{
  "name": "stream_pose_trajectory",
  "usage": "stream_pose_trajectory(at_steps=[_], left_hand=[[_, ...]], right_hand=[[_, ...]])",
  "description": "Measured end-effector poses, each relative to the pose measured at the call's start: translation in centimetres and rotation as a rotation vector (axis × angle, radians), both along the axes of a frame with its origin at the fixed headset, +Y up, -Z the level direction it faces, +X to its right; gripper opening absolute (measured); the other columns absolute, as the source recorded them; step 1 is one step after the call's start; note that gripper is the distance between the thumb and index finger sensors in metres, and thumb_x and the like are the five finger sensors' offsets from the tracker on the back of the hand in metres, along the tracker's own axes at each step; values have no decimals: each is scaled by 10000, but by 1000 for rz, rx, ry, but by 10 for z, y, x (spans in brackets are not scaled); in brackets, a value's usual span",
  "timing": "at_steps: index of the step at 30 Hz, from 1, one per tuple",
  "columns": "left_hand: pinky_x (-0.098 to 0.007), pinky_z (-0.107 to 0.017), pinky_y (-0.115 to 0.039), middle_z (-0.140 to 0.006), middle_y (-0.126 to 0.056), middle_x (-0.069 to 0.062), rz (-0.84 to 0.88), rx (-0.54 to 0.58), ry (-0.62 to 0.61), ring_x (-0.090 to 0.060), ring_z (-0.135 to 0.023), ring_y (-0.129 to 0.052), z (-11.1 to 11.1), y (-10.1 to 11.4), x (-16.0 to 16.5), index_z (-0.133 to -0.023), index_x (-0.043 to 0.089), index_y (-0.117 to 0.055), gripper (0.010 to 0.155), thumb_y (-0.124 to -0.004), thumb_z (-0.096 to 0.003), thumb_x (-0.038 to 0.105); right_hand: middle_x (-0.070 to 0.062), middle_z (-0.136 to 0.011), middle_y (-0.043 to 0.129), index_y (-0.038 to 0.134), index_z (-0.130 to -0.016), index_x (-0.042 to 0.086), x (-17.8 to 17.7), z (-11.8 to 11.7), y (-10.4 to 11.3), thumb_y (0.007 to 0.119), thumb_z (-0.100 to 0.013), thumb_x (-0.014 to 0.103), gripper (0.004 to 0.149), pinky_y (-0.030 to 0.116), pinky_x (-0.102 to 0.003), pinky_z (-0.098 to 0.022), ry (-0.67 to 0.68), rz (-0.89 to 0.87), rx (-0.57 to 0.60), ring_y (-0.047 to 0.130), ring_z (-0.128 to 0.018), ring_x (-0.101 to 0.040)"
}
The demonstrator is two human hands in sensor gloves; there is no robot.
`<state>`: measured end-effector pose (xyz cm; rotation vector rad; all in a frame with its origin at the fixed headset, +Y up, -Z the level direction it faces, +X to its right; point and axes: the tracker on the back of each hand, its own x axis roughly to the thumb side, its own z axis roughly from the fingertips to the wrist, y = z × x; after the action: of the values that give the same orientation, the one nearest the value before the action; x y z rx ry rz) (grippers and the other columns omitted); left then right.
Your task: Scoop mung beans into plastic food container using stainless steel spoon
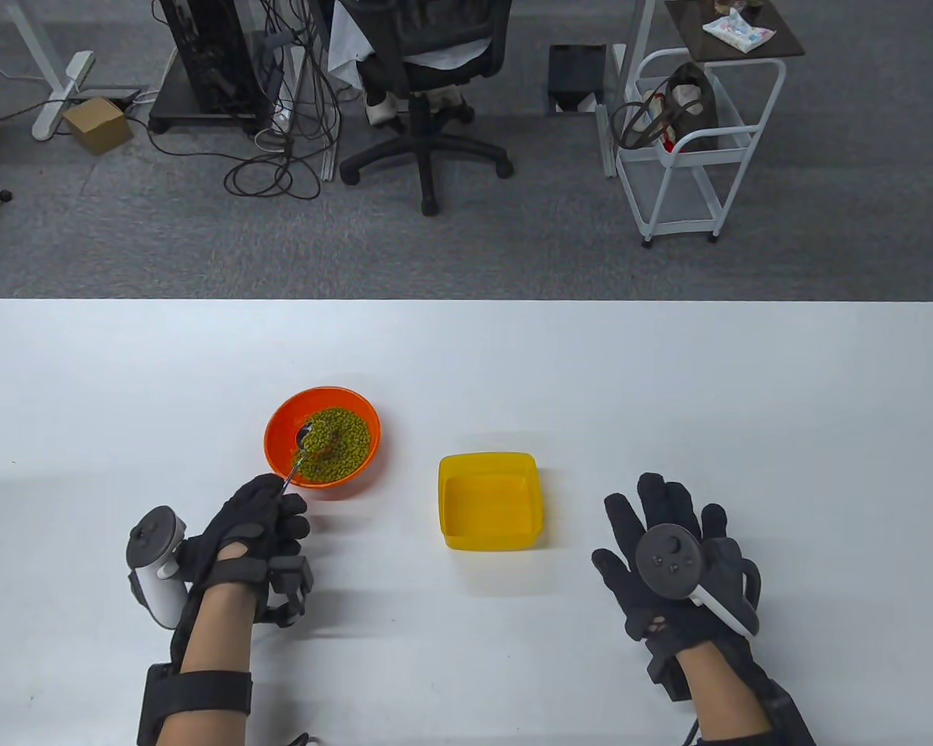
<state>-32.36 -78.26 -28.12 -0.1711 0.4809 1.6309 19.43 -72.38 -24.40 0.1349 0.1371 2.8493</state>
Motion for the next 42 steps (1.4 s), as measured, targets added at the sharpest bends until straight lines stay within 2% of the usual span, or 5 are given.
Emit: stream_pose_trajectory(at_steps=[7,18,27,35,42], left_hand=[[-454,-465,-821,-727,-942,-6,-66,53,-75,-146,-483,-1017,-2,10,10,-987,173,-615,522,-697,-496,333],[-439,-501,-806,-755,-910,21,-144,108,-401,-123,-519,-992,1,31,101,-1007,204,-572,536,-699,-507,350],[-440,-508,-793,-753,-889,25,-166,66,-614,-126,-511,-971,14,22,157,-1009,213,-574,525,-675,-511,345],[-476,-555,-734,-764,-834,30,-562,161,-739,-144,-534,-907,18,29,189,-1016,240,-556,520,-644,-511,330],[-492,-579,-715,-762,-813,49,-1032,417,-756,-144,-543,-883,31,44,211,-1015,273,-554,525,-632,-498,327]], right_hand=[[-1,-1132,-7,357,-1097,325,0,0,0,669,-512,579,710,-32,-649,-665,0,0,-5,28,-1056,-336],[0,-1132,-7,365,-1097,320,0,0,0,668,-512,580,708,-31,-649,-665,4,-4,0,29,-1056,-337],[-1,-1132,-8,376,-1097,317,1,0,0,669,-512,579,705,-31,-649,-665,4,-10,6,29,-1056,-337],[1,-1131,-8,381,-1097,315,2,0,0,669,-512,579,703,-32,-649,-665,2,-13,3,27,-1056,-336],[2,-1131,-10,381,-1096,314,3,0,1,669,-512,578,703,-34,-649,-665,1,-20,3,25,-1056,-335]])
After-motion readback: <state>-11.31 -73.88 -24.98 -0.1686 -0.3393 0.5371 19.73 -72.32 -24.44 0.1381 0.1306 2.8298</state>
